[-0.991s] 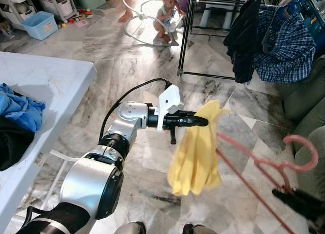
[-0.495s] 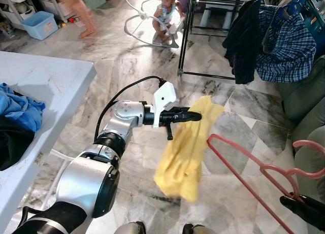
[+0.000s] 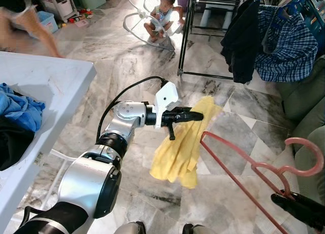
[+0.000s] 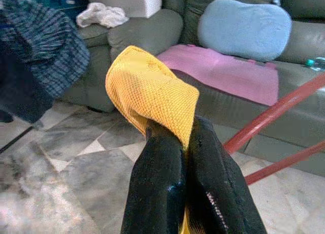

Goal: Hang hanger

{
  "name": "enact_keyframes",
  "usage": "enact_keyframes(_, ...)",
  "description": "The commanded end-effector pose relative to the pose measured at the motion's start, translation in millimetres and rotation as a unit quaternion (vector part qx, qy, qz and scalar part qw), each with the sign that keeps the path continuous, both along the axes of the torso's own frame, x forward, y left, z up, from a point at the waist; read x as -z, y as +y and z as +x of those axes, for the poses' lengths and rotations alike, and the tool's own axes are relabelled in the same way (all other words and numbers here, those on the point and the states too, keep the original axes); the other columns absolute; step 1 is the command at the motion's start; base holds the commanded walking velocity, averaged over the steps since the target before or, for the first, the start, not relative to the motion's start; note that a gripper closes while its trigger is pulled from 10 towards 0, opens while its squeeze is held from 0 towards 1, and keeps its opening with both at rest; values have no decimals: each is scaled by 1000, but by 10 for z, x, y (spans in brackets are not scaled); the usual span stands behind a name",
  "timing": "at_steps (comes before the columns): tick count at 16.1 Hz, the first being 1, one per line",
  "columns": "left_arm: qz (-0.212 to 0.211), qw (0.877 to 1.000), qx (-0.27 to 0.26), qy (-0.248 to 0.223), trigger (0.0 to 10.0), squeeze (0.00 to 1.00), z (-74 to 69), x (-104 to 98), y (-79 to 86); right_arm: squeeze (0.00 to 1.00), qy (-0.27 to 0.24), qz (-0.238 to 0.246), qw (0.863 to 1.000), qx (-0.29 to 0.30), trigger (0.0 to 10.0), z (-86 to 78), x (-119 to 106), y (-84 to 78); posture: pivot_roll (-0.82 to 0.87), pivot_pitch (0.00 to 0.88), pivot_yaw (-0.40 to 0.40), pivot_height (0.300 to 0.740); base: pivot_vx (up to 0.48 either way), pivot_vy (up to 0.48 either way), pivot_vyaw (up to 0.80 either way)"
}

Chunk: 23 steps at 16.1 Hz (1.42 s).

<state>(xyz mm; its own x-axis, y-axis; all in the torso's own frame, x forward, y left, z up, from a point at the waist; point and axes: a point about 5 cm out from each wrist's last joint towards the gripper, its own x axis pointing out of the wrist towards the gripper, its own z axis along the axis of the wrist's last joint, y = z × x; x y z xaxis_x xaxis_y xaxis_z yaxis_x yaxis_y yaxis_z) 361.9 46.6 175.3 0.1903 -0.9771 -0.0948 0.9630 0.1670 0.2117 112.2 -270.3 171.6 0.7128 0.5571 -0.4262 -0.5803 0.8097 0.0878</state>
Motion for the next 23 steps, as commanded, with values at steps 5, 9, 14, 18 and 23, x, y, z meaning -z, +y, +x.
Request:
enact_keyframes(5, -12, 999, -23, -29, 10000, 0, 52, -127, -13, 0, 9, 24, 999, -30, 10000, -56, -6, 147, -120, 149, -1, 740, 0, 0, 0)
enact_keyframes(9, -25, 998, -26, -42, 10000, 0, 69, -211, -43, 0, 16, 39, 999, -32, 10000, -63, 83, 247, -118, 152, 3, 740, 0, 0, 0)
enact_keyframes(14, -44, 998, -6, -45, 10000, 0, 76, -315, -25, 0, 12, 47, 999, -1, 10000, -23, 223, 231, -104, 148, 11, 740, 0, 0, 0)
enact_keyframes(18, -52, 998, -6, -35, 10000, 0, 101, -357, 60, 0, -1, 30, 999, 44, 10000, 19, 291, 91, -94, 146, 10, 740, 0, 0, 0)
enact_keyframes(23, -66, 997, 23, -27, 10000, 0, 74, -385, 31, 0, -6, 32, 998, 50, 10000, 87, 325, 72, -92, 145, 7, 740, 0, 0, 0)
